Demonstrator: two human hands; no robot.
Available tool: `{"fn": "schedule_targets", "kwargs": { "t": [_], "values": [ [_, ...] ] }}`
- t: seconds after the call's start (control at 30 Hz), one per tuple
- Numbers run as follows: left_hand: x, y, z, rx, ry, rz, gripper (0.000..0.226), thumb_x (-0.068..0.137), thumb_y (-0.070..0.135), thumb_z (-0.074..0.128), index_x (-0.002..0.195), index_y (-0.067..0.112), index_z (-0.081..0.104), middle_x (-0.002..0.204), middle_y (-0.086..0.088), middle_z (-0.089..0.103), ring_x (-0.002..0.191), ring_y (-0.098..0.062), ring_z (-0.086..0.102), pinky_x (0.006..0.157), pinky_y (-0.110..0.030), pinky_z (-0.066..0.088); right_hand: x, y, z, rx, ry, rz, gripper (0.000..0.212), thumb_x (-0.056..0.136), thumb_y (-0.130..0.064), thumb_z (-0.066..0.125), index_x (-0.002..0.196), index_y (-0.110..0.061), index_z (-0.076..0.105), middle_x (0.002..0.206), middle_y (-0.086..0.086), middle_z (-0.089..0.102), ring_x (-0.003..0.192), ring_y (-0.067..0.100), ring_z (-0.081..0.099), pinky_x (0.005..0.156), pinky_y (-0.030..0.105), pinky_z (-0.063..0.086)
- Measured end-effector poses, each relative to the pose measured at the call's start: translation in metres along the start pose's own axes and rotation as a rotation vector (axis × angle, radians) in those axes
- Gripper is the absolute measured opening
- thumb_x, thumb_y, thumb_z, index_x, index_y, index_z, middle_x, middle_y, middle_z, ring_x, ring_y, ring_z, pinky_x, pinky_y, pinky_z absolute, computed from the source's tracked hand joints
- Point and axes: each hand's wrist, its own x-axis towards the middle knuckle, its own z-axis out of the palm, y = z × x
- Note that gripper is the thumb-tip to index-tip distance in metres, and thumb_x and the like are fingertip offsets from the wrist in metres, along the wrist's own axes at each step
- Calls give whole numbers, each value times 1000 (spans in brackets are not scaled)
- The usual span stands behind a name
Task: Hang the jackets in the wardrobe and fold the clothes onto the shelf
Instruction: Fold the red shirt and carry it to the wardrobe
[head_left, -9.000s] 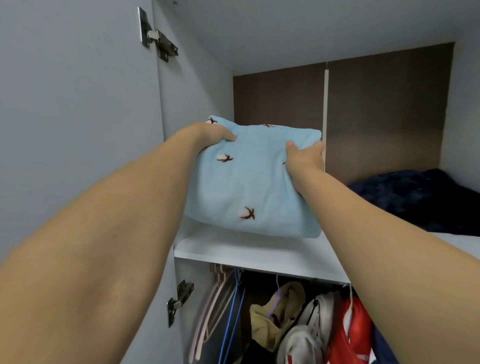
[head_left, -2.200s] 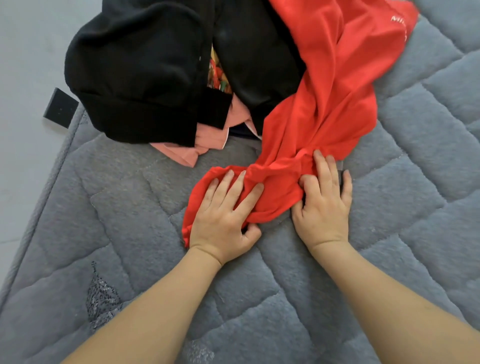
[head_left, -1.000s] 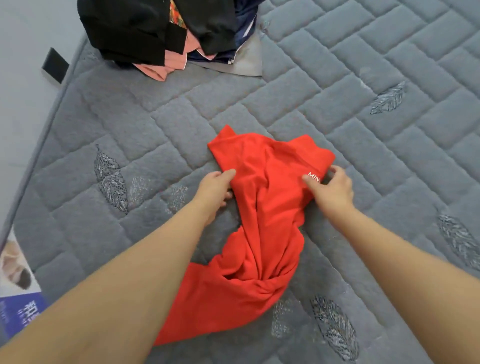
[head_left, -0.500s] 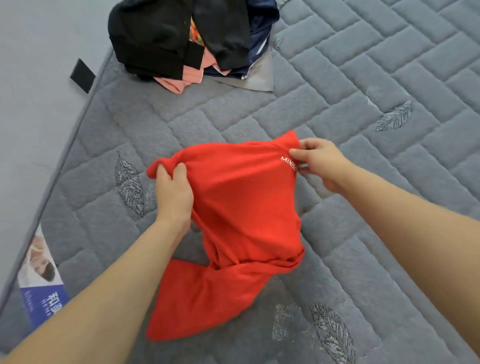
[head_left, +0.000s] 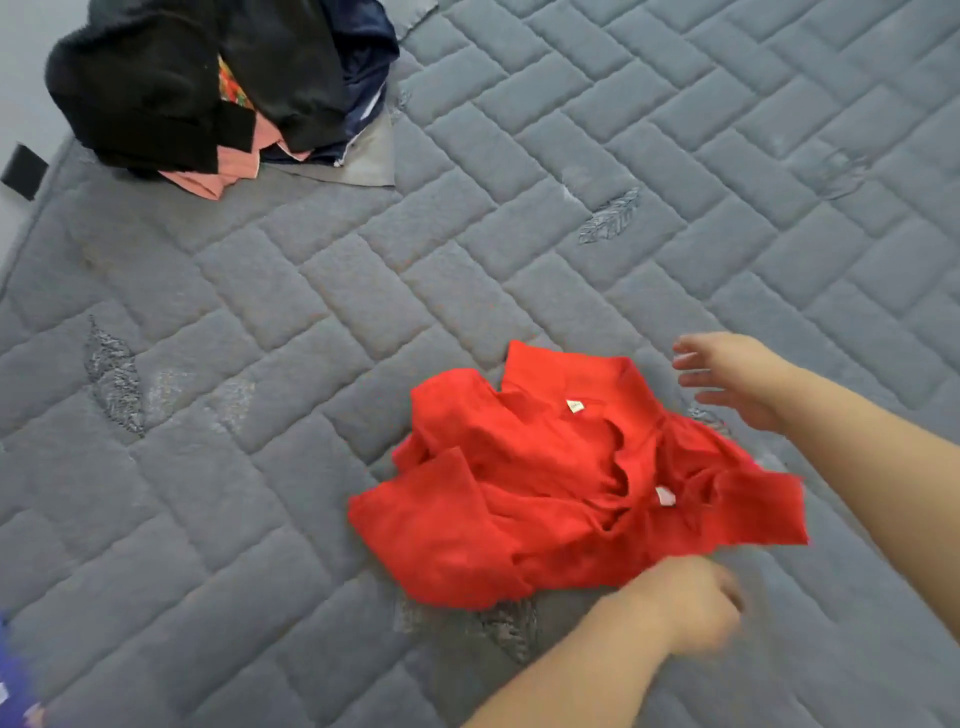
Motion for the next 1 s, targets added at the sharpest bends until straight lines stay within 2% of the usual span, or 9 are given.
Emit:
{"fn": "schedule_targets", "kwargs": {
  "t": [0.13,0.27,0.4,0.53,0.67,0.77,0.83,0.9,1.0],
  "values": [
    [-6,-21,-55,207,484,-23,37,86,16,46,114,13,70,120,-11,68,115,-31,59,100,-37,46,3,56,-9,-137,-42,48,15,98,-17,52,96,-10,65,96,8,56,67,13,46,56,26,31],
    [-17,-75,-165,510,948,-336,40,90,22,52,129,13,56,134,-13,54,124,-36,46,105,-43,39,19,87,19,-101,-37,28,46,88,-25,69,128,-8,54,123,11,63,105,25,60,85,33,48],
    [13,-94,-221,701,872,-415,54,91,49,53,133,17,56,142,-11,49,132,-34,40,114,-47,28,46,98,48,-545,189,4,87,77,-54,71,145,-13,35,145,13,46,136,31,41,109,45,32],
    [61,-88,-216,850,681,-428,59,87,59,52,126,15,61,133,-16,50,133,-36,39,119,-52,10,63,98,55,-418,83,-106,23,77,-26,70,95,-13,65,100,13,72,94,28,67,85,39,51],
    [46,-79,-191,961,580,-215,24,94,31,44,110,17,54,115,-19,64,120,-35,52,121,-51,11,58,97,50,-230,-82,-229,14,84,-13,70,98,-13,67,100,9,72,99,30,67,89,44,52],
    [24,-44,-214,737,780,-6,11,99,28,42,100,16,45,95,-22,67,98,-42,61,93,-49,42,66,55,23,-110,147,-362,19,90,-21,67,108,-16,62,106,5,69,102,25,62,90,39,48],
    [22,-6,-250,519,1034,102,11,98,27,44,97,17,44,92,-20,66,89,-44,60,68,-45,40,76,10,2,10,341,-459,22,91,-28,66,109,-18,60,108,5,68,101,23,62,88,37,47],
    [29,34,-289,374,1133,187,10,96,28,46,92,19,45,85,-11,64,87,-39,59,65,-41,34,86,-32,-11,38,476,-552,34,89,-36,64,114,-15,57,114,10,64,108,27,58,92,39,45],
    [52,54,-323,201,993,165,21,92,37,56,105,20,53,100,-2,65,105,-30,60,82,-37,44,96,-56,-4,-221,608,-490,65,80,-44,66,135,-20,44,136,11,44,128,29,43,106,42,34]
  ]
}}
